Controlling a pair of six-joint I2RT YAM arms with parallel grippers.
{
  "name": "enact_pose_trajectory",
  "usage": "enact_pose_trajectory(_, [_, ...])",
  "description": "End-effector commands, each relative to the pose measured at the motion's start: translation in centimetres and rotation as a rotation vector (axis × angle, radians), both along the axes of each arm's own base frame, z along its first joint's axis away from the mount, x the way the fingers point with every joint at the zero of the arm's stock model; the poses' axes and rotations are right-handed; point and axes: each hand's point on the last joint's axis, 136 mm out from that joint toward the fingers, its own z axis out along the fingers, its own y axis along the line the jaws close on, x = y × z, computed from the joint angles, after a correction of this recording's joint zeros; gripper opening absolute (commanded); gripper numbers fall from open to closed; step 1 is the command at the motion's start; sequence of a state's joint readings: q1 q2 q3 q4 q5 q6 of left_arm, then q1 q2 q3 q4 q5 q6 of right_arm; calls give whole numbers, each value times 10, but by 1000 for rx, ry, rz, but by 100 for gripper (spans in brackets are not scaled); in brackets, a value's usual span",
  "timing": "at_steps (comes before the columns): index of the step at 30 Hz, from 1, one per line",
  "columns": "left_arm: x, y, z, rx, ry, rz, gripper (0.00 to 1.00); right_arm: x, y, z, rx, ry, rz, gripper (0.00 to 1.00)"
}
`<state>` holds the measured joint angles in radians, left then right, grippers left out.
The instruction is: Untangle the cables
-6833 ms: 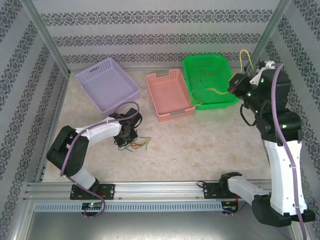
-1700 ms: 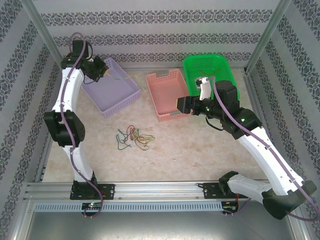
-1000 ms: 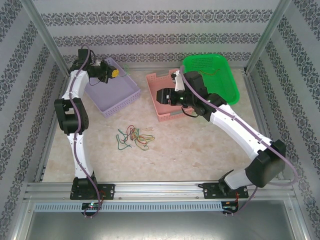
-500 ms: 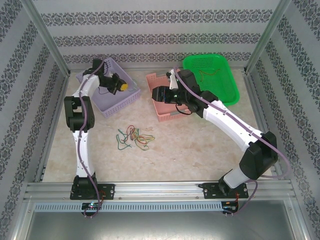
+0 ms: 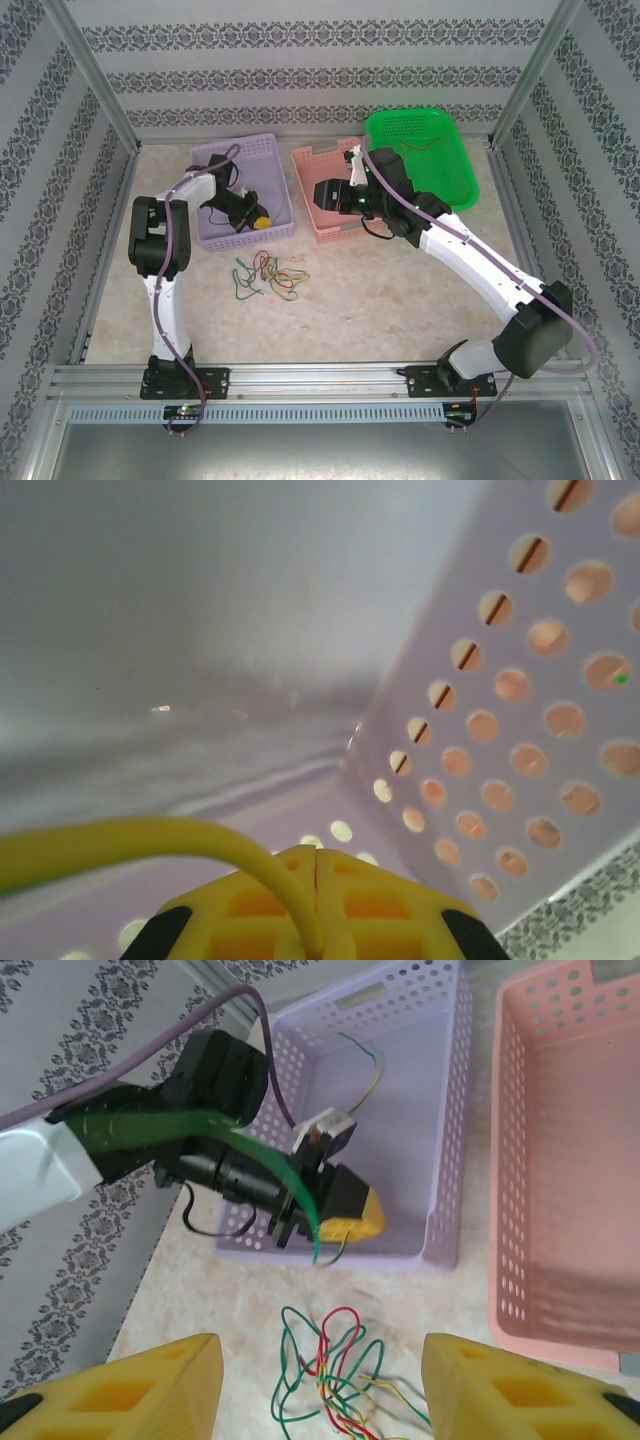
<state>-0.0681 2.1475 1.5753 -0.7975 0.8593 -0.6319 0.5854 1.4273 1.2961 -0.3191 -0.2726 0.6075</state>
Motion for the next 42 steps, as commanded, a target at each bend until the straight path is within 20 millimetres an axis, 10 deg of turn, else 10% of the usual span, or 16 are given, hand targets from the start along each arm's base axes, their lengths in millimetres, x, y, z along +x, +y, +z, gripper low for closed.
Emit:
enact_pose_trajectory(1, [-23, -5, 23, 17, -32, -49, 0, -5, -2, 0, 3, 2, -11, 55])
enact_pose_trajectory(11, [18, 25, 47, 216, -120, -23, 0, -12, 9, -11, -18, 40, 15, 54])
enact_pose_trajectory(22, [33, 27, 42, 40, 62, 295, 0, -23, 20, -20, -9, -158, 67, 60])
enact_pose_trajectory(32, [26, 19, 44, 28, 64, 256, 0, 38, 81, -37, -20, -196, 91, 62])
enact_pose_trajectory(39, [18, 9, 46, 20, 60, 212, 0, 86, 94, -51, -24, -153, 5, 49])
enact_pose_trajectory(42, [12, 7, 45, 32, 66, 203, 0, 96, 99, -52, -18, -143, -2, 17])
